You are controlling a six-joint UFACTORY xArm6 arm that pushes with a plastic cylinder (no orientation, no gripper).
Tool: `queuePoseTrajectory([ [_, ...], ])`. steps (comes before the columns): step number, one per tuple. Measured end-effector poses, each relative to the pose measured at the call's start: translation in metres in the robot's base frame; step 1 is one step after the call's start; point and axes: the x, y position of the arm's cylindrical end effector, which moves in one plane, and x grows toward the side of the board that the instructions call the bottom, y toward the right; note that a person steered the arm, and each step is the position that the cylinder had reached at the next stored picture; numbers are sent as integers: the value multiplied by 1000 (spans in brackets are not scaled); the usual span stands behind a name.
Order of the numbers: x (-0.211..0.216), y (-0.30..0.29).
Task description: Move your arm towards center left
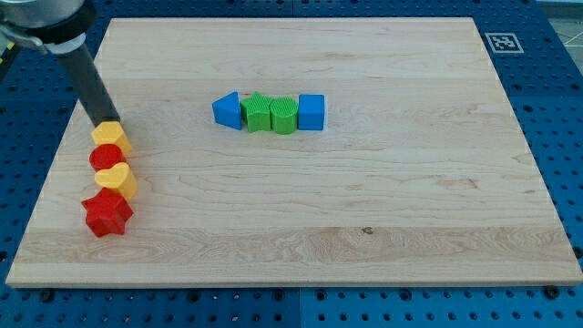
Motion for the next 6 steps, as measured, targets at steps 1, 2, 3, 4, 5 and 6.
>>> queuePoseTrajectory([
  [1, 19, 0],
  [2, 19, 0],
  [3, 6, -2],
  [4, 13, -32],
  [5, 60, -56],
  [6, 92, -51],
])
